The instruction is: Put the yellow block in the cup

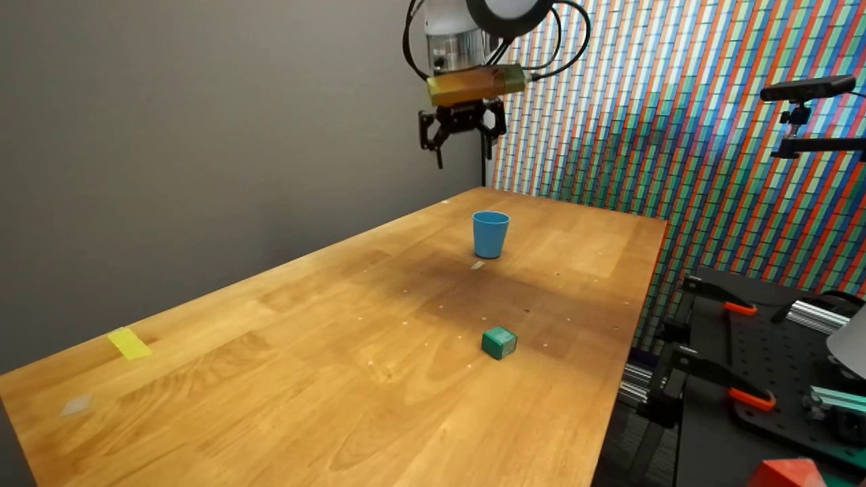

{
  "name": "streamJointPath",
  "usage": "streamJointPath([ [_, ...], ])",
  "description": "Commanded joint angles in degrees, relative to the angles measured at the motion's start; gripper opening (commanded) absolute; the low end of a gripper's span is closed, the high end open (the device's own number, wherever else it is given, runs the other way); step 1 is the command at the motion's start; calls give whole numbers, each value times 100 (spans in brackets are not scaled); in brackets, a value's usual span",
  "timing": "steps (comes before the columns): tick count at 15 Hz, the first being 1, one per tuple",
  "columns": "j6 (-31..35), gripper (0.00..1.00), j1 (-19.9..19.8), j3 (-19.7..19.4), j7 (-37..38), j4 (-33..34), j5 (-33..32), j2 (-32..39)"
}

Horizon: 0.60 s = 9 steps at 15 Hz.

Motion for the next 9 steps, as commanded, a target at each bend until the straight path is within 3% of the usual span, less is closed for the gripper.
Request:
streamJointPath([
  [1, 3, 99, -106, 420, -1056, -377, 731, -1063],
  [7, -209, 100, -65, 901, -3038, -408, 2356, -1954],
  [8, -137, 100, -91, 890, -2409, -217, 1911, -1602],
  [9, -181, 100, -93, 944, -2648, -239, 2105, -1715],
])
